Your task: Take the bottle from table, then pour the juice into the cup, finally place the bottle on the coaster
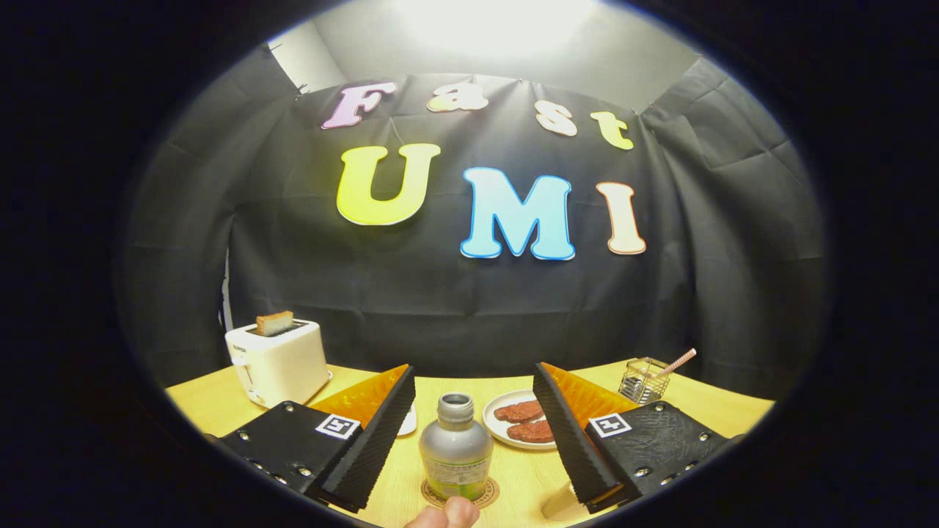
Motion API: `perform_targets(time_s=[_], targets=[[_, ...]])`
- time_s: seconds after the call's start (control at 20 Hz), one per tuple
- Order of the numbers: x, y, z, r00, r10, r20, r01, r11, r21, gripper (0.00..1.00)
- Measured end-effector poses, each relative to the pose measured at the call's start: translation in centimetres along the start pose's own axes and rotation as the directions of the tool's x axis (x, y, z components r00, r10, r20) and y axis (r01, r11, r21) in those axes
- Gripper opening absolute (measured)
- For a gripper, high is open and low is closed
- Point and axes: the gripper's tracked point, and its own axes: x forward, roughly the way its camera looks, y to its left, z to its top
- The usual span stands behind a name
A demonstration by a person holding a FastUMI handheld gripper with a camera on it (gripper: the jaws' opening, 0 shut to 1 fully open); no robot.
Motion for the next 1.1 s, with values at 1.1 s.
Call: perform_targets(time_s=[1.1], targets=[[-9.6,-2.7,14.0,0.983,0.165,0.075,-0.169,0.985,0.044,0.98]])
